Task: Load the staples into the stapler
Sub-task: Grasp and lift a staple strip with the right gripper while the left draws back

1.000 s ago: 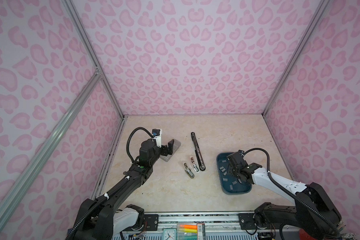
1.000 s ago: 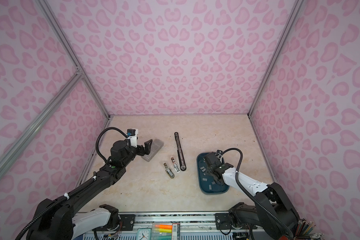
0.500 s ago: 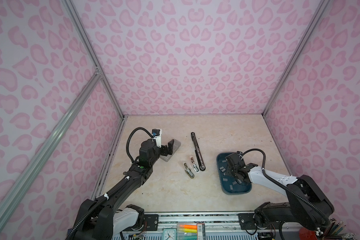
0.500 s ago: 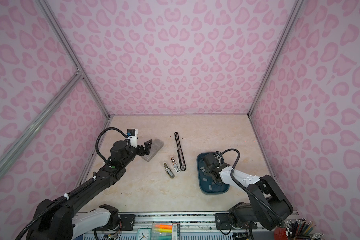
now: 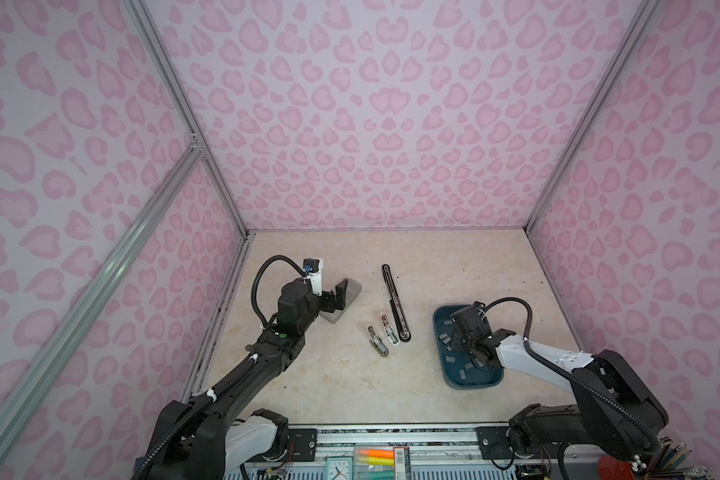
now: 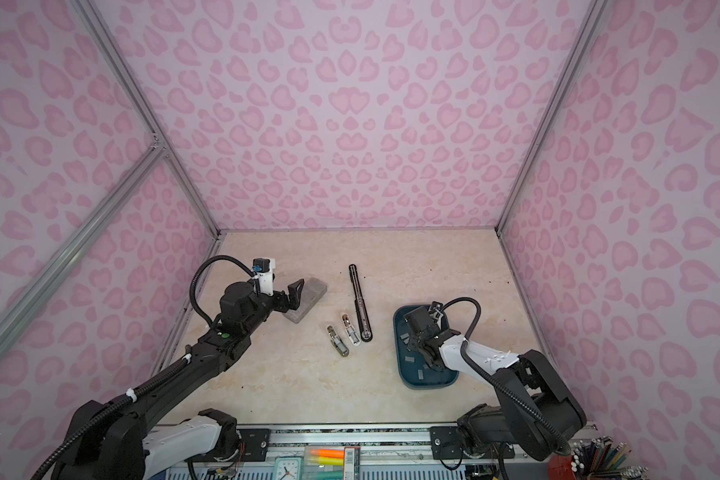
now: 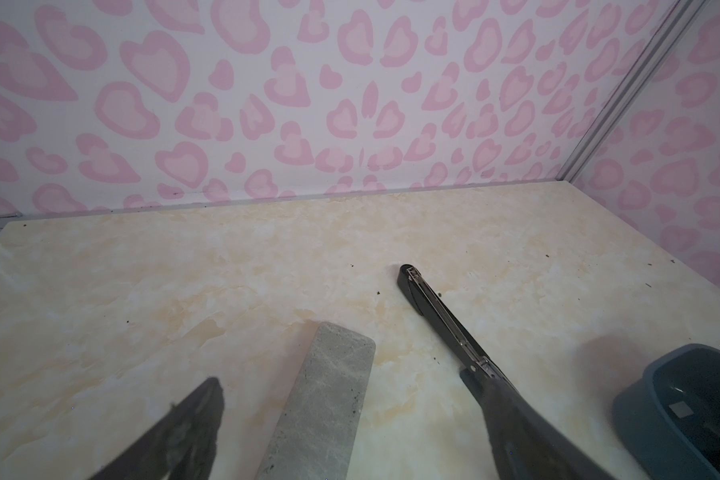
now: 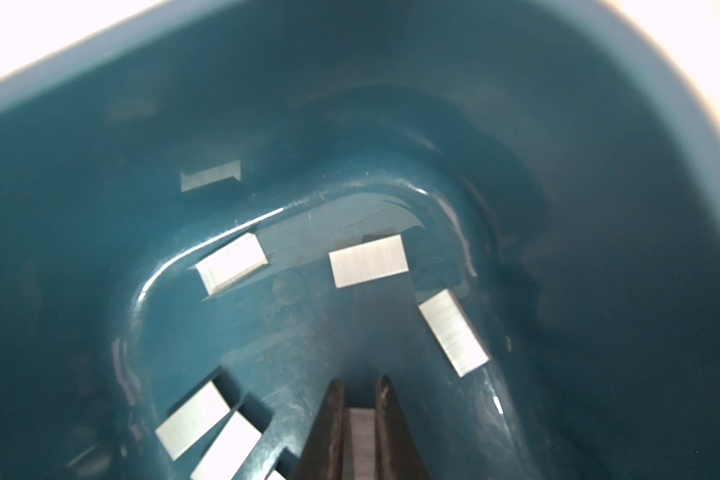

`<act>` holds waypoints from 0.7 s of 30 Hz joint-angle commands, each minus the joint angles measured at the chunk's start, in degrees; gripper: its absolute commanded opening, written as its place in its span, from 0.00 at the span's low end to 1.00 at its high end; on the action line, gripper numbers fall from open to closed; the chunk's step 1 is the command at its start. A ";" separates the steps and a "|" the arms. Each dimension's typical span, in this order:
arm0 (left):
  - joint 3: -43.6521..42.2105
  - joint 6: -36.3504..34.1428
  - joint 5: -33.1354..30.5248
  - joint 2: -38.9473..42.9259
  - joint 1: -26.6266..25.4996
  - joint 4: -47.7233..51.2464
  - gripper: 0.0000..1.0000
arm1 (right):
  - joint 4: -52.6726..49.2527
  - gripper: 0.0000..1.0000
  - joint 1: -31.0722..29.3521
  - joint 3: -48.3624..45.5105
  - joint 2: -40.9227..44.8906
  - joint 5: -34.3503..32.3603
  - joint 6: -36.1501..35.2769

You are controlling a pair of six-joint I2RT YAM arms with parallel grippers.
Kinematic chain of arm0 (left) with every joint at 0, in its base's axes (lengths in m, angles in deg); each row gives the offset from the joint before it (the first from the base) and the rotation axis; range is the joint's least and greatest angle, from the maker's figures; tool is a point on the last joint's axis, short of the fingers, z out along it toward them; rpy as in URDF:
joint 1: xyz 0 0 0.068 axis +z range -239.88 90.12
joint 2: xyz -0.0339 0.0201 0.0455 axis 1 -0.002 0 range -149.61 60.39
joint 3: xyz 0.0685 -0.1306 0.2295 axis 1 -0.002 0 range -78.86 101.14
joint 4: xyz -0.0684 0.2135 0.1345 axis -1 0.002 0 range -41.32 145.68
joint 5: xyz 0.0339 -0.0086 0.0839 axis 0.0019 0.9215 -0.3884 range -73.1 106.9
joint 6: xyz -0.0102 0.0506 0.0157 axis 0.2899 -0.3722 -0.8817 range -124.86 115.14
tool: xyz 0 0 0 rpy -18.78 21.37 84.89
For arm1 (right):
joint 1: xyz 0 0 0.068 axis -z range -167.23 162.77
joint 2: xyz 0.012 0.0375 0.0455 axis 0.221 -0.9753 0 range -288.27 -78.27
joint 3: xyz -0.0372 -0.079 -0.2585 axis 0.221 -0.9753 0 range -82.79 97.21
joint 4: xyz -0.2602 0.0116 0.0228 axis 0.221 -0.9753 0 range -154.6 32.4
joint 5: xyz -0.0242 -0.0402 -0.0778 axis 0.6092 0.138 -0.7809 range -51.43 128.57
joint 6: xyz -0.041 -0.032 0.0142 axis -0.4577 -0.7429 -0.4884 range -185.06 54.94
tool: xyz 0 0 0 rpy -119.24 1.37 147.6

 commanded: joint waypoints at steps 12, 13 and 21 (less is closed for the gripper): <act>1.48 6.43 4.61 9.55 0.05 9.56 0.98 | -9.82 0.09 -0.23 1.73 14.75 0.47 -7.44; 1.38 6.91 4.96 10.83 0.06 10.88 0.98 | -9.88 0.09 -0.32 1.02 16.97 0.68 -7.61; -3.15 12.21 1.55 26.28 0.06 22.24 0.98 | -8.07 0.09 -0.53 -5.66 34.85 5.90 -4.21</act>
